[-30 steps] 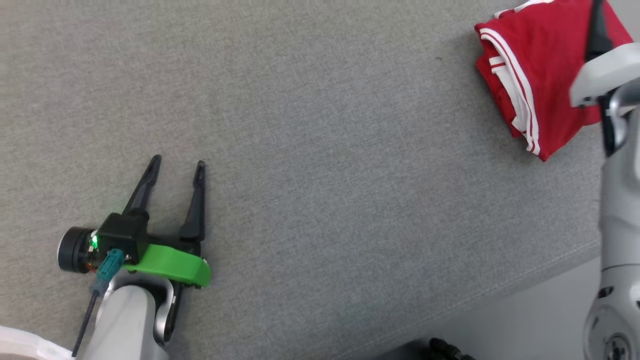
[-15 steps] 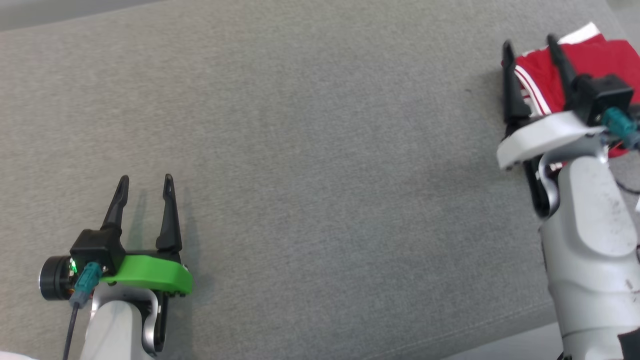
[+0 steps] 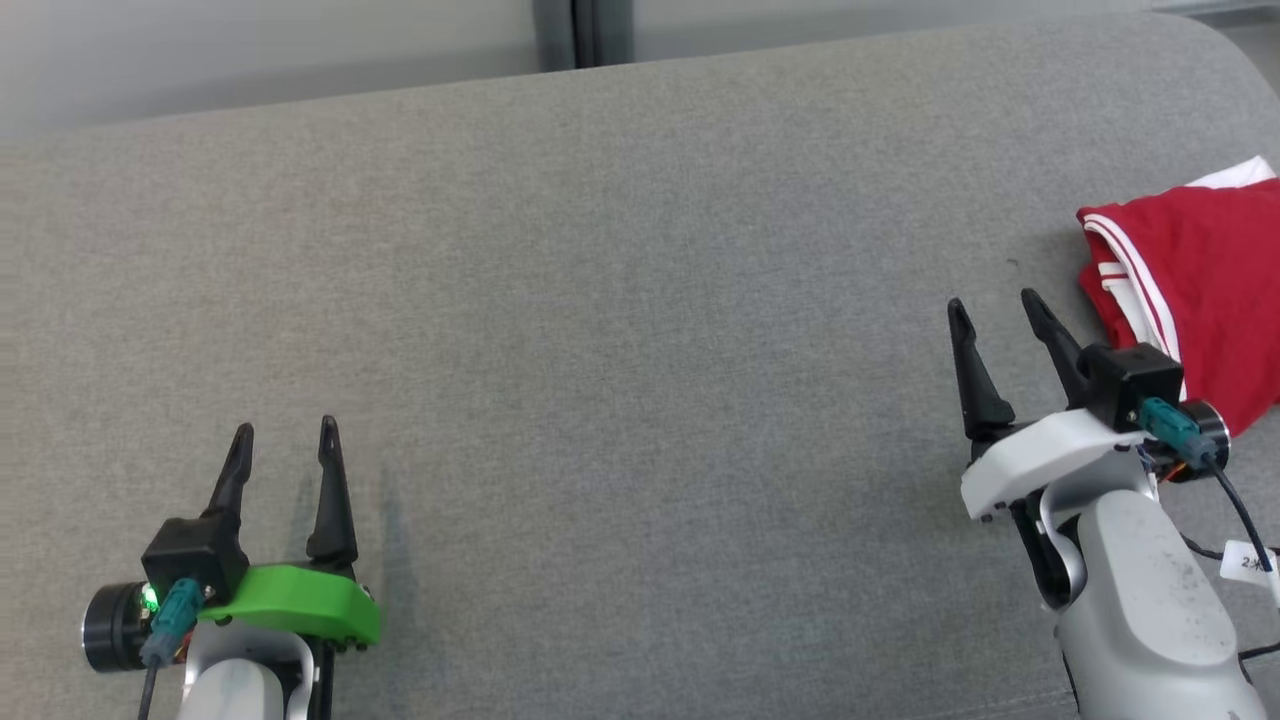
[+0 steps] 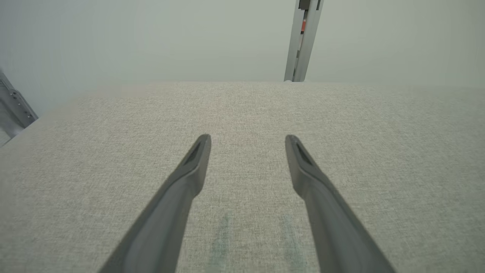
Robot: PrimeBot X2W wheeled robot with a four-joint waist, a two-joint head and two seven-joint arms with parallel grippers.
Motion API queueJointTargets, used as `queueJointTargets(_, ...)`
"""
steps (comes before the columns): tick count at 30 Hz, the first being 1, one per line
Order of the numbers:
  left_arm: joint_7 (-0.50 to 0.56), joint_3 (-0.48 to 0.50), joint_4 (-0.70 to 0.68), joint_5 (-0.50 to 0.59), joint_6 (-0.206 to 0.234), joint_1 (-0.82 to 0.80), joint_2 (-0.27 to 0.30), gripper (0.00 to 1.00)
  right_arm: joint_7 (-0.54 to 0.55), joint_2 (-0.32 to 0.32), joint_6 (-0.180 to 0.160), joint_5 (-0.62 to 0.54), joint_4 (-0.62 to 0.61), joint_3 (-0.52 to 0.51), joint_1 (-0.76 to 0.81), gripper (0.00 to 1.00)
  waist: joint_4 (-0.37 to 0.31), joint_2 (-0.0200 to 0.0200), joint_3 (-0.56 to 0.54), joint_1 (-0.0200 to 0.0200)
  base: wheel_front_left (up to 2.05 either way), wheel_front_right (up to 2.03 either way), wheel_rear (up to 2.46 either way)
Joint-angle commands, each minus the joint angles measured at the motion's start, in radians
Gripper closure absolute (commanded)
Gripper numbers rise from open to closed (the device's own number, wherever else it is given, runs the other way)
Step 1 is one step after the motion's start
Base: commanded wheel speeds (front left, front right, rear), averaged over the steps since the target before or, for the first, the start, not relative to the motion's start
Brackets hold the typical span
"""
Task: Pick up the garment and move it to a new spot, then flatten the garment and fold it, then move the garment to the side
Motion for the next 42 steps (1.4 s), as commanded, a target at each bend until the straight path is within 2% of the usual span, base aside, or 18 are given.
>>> queueJointTargets(1,0.000,0.004,0.004,0.001,0.003,0.022,0.001,0.00,-0.004,-0.005,-0.002,0.007,-0.011,0.001,0.029,0.00,0.034,0.0000,-0.051,0.0000,0.00,0.00,0.00)
queueJointTargets(10,0.000,0.010,0.014,-0.015,0.003,0.097,-0.003,0.00,-0.004,-0.005,-0.002,0.042,-0.018,0.032,0.128,0.00,0.029,0.0000,-0.141,0.0000,0.00,0.00,0.00)
queueJointTargets(19,0.000,-0.007,0.006,-0.061,0.003,0.141,-0.004,0.00,-0.004,-0.005,-0.002,0.046,-0.029,0.039,0.171,0.00,0.025,0.0000,-0.178,0.0000,0.00,0.00,0.00)
queueJointTargets(20,0.000,-0.006,0.007,-0.062,0.000,0.133,-0.005,1.00,0.000,-0.001,0.000,0.042,-0.026,0.039,0.156,1.00,0.025,0.0000,-0.177,0.0000,0.00,0.00,0.00)
queueJointTargets(23,0.003,-0.010,0.031,-0.066,0.000,0.134,-0.011,1.00,0.005,0.004,0.000,0.047,-0.004,0.036,0.168,1.00,0.026,0.0000,-0.179,0.0000,0.00,0.00,0.00)
queueJointTargets(42,0.096,0.010,0.000,-0.411,0.004,0.109,-0.009,1.00,0.097,0.002,0.000,0.409,-0.064,0.013,0.201,1.00,0.036,0.0000,-0.183,0.0000,0.00,0.00,0.00)
